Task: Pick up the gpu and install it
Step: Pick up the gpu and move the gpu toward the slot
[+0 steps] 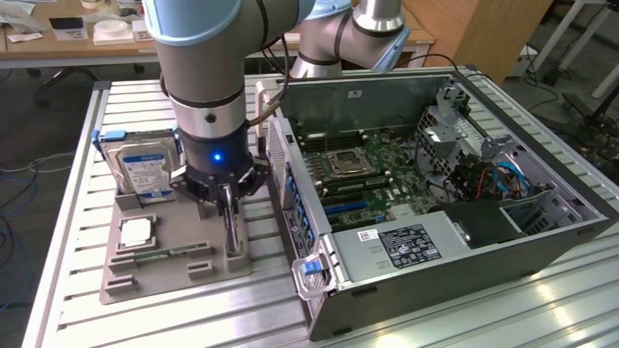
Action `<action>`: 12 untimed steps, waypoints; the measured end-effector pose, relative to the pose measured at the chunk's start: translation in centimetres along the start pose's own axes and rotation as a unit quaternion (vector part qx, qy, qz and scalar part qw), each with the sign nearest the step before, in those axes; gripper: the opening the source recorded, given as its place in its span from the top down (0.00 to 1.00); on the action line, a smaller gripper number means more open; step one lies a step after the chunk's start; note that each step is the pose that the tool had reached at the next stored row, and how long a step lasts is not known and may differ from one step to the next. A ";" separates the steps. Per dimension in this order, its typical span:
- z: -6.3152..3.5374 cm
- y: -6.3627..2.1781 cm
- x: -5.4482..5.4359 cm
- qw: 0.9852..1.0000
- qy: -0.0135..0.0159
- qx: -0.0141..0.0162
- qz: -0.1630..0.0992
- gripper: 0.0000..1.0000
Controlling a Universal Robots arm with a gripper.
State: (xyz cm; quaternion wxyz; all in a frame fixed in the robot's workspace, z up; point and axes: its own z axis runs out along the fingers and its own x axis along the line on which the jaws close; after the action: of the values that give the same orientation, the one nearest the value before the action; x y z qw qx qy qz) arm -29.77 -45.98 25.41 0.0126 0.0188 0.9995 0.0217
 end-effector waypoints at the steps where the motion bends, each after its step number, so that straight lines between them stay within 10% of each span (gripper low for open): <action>1: -0.15 0.01 0.0 1.000 0.000 0.000 0.000 0.73; 12: -0.42 0.01 0.0 1.000 0.000 0.000 0.000 0.73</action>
State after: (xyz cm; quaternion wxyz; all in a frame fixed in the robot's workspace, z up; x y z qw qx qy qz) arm -29.77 -45.98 25.82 0.0125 0.0188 0.9995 0.0215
